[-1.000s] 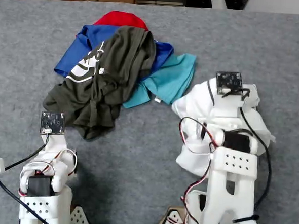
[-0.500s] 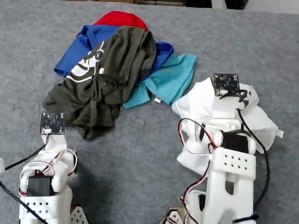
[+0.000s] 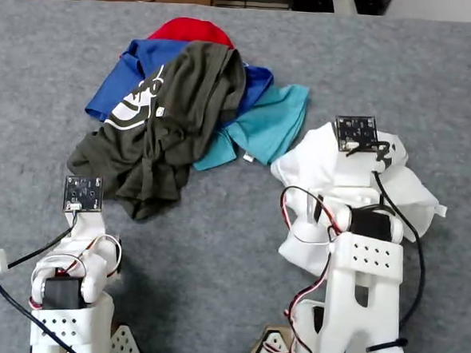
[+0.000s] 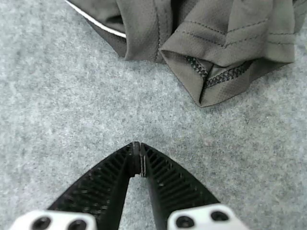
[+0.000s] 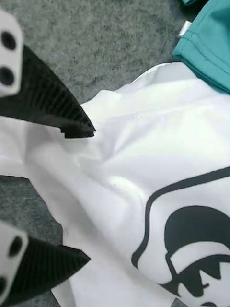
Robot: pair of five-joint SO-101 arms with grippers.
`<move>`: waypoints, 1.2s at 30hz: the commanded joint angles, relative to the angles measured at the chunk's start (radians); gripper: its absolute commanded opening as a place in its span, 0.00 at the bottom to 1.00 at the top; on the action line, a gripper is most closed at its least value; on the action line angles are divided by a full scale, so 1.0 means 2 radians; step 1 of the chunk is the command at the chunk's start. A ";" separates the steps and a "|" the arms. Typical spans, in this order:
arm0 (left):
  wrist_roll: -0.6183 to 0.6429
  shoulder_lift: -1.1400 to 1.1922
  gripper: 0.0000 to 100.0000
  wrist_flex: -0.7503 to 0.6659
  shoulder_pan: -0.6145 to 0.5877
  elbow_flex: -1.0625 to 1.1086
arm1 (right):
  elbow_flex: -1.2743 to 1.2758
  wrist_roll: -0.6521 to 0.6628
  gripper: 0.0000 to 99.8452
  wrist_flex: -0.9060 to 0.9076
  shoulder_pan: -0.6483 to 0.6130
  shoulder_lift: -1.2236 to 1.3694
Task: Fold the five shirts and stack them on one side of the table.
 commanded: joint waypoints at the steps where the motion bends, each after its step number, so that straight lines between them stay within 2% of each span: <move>1: -0.001 -0.001 0.02 0.003 -0.001 0.007 | -0.024 0.002 0.35 -0.009 -0.007 -0.008; 16: -0.001 -0.001 0.02 0.003 -0.001 0.007 | -0.088 0.001 0.35 0.018 -0.007 -0.010; 27: -0.001 -0.001 0.02 0.003 -0.001 0.007 | -0.194 0.001 0.35 0.107 -0.007 -0.007; 36: -0.001 -0.001 0.02 0.003 -0.001 0.007 | -0.217 0.001 0.35 0.146 -0.015 -0.007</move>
